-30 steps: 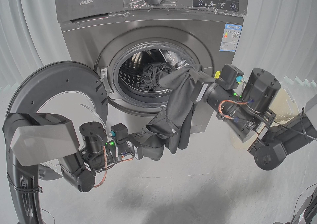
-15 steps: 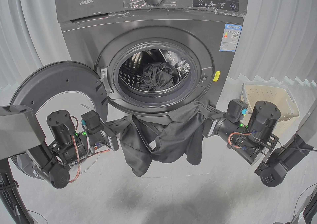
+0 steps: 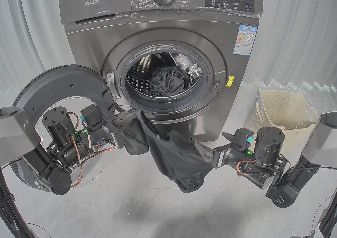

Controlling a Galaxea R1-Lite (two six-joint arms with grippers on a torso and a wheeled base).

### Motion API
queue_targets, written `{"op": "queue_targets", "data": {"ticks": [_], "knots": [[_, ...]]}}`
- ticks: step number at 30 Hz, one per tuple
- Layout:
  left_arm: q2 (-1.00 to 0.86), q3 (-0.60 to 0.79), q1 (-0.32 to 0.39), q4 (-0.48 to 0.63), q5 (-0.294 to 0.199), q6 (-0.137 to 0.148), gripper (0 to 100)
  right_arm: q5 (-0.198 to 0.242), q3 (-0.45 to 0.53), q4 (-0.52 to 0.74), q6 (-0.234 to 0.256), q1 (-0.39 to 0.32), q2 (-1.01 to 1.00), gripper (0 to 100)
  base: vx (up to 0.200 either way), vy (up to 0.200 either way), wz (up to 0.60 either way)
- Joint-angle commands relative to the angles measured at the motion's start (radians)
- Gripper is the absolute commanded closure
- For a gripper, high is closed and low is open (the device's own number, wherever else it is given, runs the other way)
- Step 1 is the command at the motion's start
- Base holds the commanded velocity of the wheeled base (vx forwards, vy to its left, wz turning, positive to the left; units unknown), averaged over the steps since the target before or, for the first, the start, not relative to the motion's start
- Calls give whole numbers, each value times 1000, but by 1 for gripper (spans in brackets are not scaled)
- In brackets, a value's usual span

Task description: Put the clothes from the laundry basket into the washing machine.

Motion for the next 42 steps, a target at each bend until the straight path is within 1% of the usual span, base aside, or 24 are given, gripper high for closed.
{"op": "queue_targets", "data": {"ticks": [1,6,9,11,15,18,19,20,21,25,32,33,34,35,38,42], "knots": [[-15,-5,-8,-1,1,0,100,27,36,-1,-7,2,59,0,0,0,0],[-9,-21,-11,-1,14,0,100,52,51,-10,-5,5,78,0,0,0,0],[-7,-22,-14,-1,15,0,100,93,39,-58,-14,7,114,0,0,0,0],[-9,-22,-14,-1,15,1,100,113,33,-88,-27,8,137,0,0,0,0],[-15,-16,-14,-1,14,0,100,133,19,-99,-50,8,177,0,0,0,0],[-23,-5,-15,-2,5,4,100,138,-23,-98,-51,5,200,0,0,0,0],[-29,-2,-15,-2,1,4,100,145,-43,-91,-51,4,204,0,0,0,0],[-29,-2,-15,-2,1,4,100,145,-46,-91,-51,4,204,0,0,0,0],[-38,1,-17,-2,-3,6,100,155,-78,-81,-51,-1,215,0,0,0,0],[-78,1,-22,-1,-25,1,100,155,-159,-49,-51,-4,249,0,0,0,0],[-129,2,-37,-1,-31,-40,100,156,-322,71,-50,2,306,0,0,0,0],[-135,4,-38,-1,-31,-42,100,156,-351,88,-50,2,321,0,0,0,0],[-135,4,-38,-1,-31,-42,100,156,-360,94,-50,2,325,0,0,0,0],[-135,4,-42,-1,-31,-42,100,156,-411,126,-50,4,347,0,0,0,0],[-135,4,-43,-1,-29,-42,100,156,-510,197,-48,7,373,0,0,0,0],[-135,4,-51,-1,-28,-43,100,144,-601,241,-45,8,422,0,0,0,0]]}}
